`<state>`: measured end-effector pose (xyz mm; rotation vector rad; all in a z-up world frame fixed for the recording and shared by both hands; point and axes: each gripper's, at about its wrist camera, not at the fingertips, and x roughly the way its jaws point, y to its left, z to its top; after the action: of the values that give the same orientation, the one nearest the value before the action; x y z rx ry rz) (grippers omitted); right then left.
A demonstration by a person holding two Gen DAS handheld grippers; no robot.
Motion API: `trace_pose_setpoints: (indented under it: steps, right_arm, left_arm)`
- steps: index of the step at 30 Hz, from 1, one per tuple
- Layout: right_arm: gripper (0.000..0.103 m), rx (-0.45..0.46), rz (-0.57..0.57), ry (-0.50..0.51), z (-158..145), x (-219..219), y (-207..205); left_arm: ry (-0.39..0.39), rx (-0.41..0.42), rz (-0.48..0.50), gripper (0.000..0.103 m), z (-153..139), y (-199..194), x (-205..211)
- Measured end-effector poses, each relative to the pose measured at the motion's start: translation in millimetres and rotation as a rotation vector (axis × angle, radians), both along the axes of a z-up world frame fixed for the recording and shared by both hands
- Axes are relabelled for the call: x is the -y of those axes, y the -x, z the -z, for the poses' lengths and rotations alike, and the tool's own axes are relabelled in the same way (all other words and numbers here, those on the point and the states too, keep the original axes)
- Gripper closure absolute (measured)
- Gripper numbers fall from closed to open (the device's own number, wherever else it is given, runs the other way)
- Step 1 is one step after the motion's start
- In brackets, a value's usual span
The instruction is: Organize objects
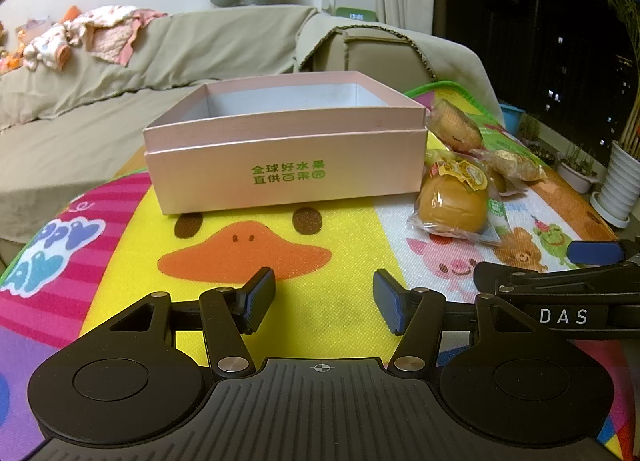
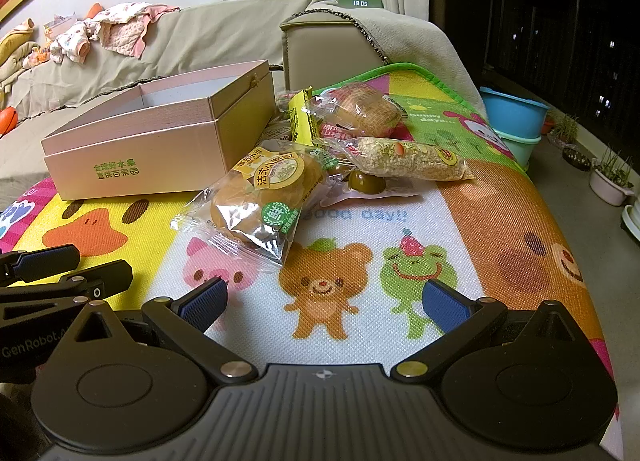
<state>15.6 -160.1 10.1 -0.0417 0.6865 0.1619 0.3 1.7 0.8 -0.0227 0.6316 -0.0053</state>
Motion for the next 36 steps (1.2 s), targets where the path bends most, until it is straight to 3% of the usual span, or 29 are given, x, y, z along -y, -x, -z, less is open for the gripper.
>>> trace_pose_setpoints:
  steps: [36]
  right_arm:
    - [0.000, -0.001, -0.001, -0.003, 0.4, 0.7, -0.8]
  left_arm:
    - [-0.001, 0.000, -0.001, 0.042, 0.2, -0.8, 1.0]
